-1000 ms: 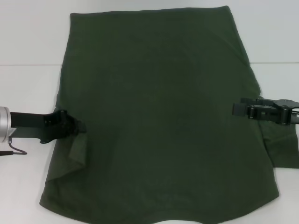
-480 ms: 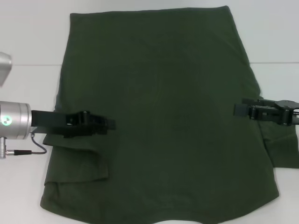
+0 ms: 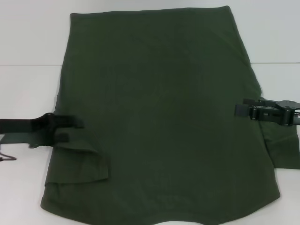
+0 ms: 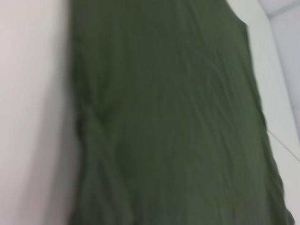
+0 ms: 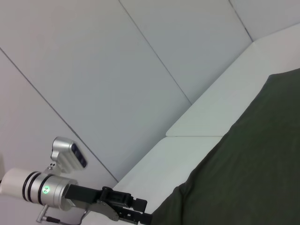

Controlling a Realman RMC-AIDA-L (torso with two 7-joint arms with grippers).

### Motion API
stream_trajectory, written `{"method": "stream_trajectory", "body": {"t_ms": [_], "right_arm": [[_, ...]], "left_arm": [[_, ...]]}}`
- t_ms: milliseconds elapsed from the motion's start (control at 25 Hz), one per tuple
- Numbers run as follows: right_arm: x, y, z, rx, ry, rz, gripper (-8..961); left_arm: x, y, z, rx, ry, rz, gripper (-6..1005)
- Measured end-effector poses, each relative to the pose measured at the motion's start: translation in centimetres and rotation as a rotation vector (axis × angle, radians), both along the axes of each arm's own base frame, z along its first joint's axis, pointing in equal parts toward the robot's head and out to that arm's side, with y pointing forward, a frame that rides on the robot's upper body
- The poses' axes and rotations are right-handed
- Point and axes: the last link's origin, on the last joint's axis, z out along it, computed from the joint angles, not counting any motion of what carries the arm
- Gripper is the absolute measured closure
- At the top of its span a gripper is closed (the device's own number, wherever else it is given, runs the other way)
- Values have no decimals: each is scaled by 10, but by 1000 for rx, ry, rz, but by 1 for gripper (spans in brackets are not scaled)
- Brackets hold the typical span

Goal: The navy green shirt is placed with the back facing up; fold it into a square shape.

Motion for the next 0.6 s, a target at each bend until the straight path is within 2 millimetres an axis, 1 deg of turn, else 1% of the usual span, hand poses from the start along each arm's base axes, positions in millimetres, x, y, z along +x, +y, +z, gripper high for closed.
{"method": "stream_trajectory", "body": {"t_ms": [160,320,600], "right_arm": [[0,0,0,-1,1,-1,43],[0,0,0,-1,1,-1,43],[-1,0,0,-1,1,0,44]], "left_arm": [[-16,-5,10,52,13,86,267],[-26,-7,15,87,21,134,267],[-38,-8,20,125,43,178,267]]}}
